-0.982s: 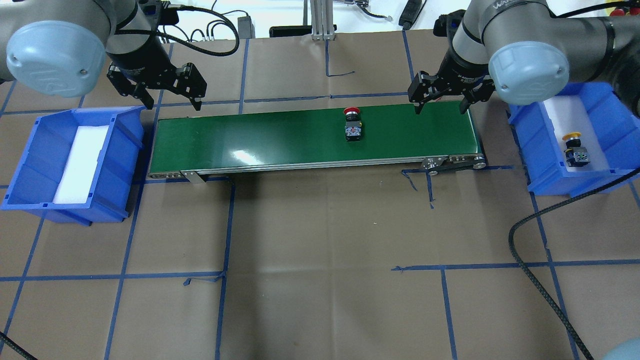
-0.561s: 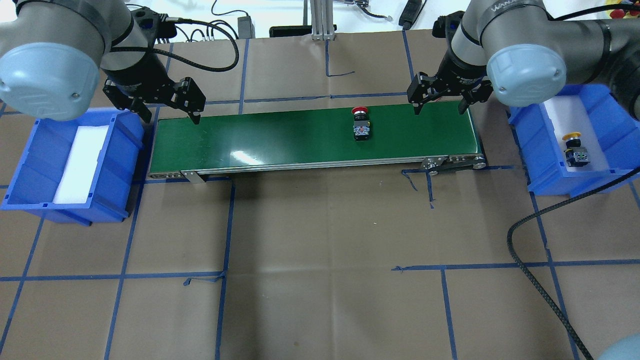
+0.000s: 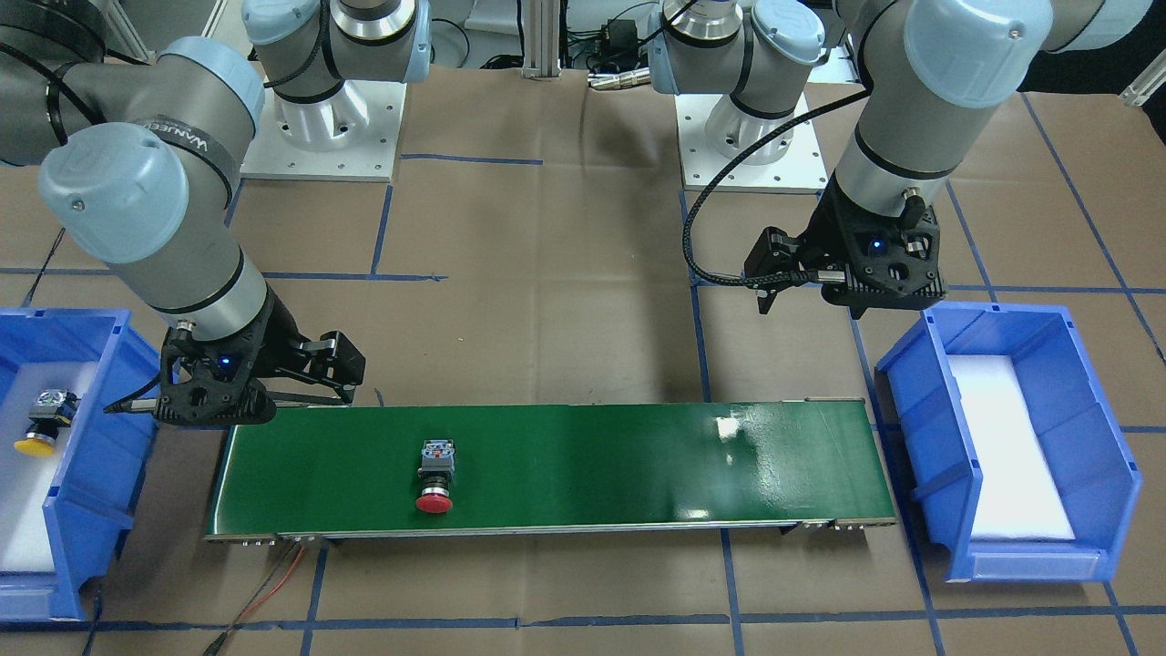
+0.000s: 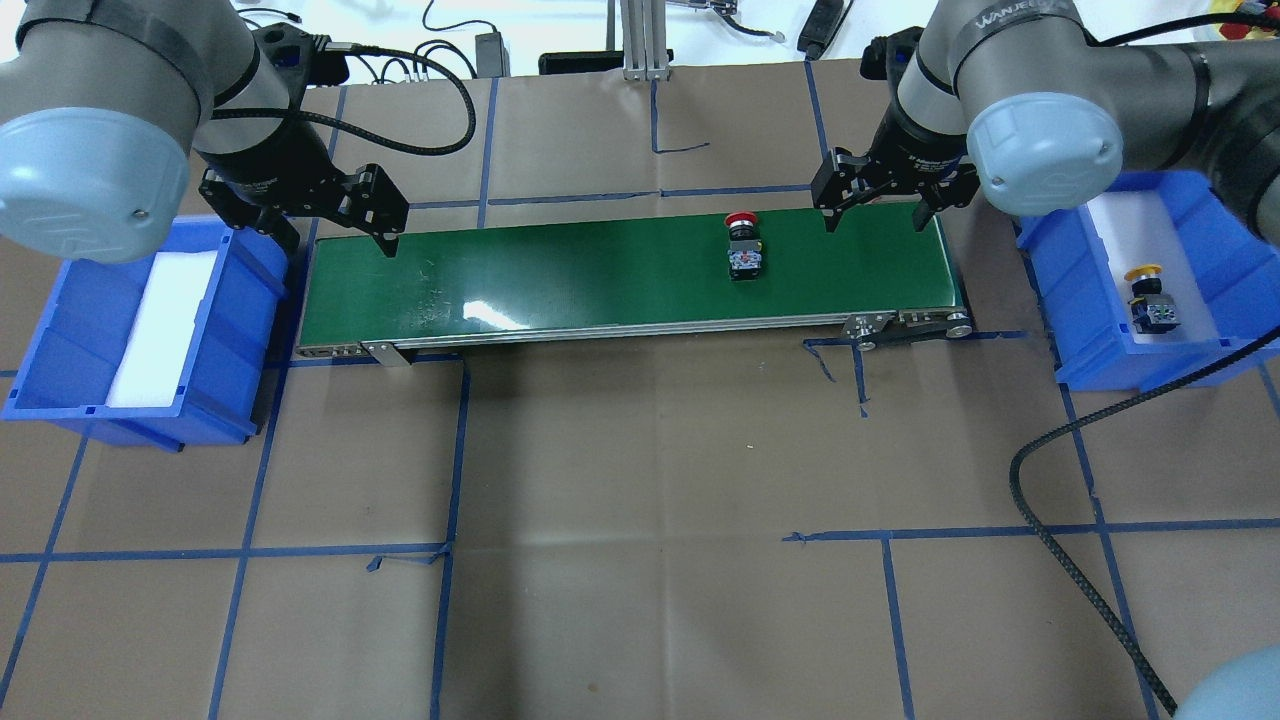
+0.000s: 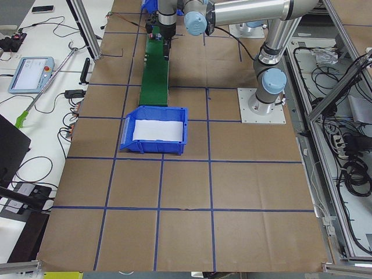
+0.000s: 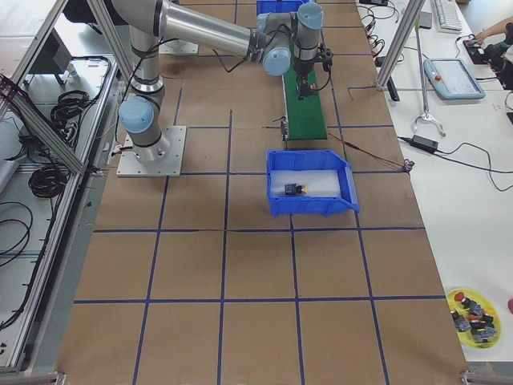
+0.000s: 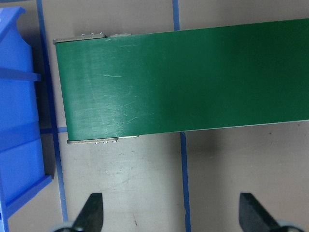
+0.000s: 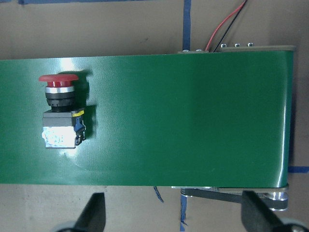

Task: Transport two buttons from left to right
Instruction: 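Lower the right gripper onto the red button and grasp it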

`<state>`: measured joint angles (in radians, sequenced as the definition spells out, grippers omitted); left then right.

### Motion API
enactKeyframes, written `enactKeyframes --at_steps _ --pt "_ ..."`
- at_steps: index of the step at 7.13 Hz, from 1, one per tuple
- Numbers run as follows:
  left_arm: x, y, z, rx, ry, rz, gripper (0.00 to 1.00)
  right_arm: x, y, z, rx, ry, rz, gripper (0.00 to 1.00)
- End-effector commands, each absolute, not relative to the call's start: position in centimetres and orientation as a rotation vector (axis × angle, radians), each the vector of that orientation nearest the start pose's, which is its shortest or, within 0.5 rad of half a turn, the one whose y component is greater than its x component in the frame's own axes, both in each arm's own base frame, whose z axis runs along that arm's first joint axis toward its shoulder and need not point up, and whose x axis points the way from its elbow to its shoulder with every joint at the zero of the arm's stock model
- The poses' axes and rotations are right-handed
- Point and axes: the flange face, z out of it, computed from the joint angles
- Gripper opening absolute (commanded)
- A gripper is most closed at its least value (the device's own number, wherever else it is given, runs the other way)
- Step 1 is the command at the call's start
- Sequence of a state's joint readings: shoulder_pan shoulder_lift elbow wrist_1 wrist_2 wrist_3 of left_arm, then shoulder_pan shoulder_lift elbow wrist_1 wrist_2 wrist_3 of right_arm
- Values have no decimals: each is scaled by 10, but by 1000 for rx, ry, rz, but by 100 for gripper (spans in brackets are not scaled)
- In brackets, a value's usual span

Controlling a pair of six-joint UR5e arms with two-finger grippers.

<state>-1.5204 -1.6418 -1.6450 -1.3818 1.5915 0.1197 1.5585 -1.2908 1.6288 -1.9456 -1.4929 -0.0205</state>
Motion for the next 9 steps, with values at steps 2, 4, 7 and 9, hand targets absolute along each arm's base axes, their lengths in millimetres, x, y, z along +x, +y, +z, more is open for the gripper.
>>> enactKeyframes --at_steps 2,4,7,9 --pt "-105 -530 434 105 3120 -65 100 168 -615 313 21 3053 -166 100" --pt "-105 -529 436 105 3120 -72 100 170 -625 294 75 3048 -166 100" --pt "-105 -529 436 105 3120 -72 100 171 -634 269 124 3044 -157 99" --pt "-105 -530 435 98 3122 -70 100 171 -635 256 126 3049 -125 99"
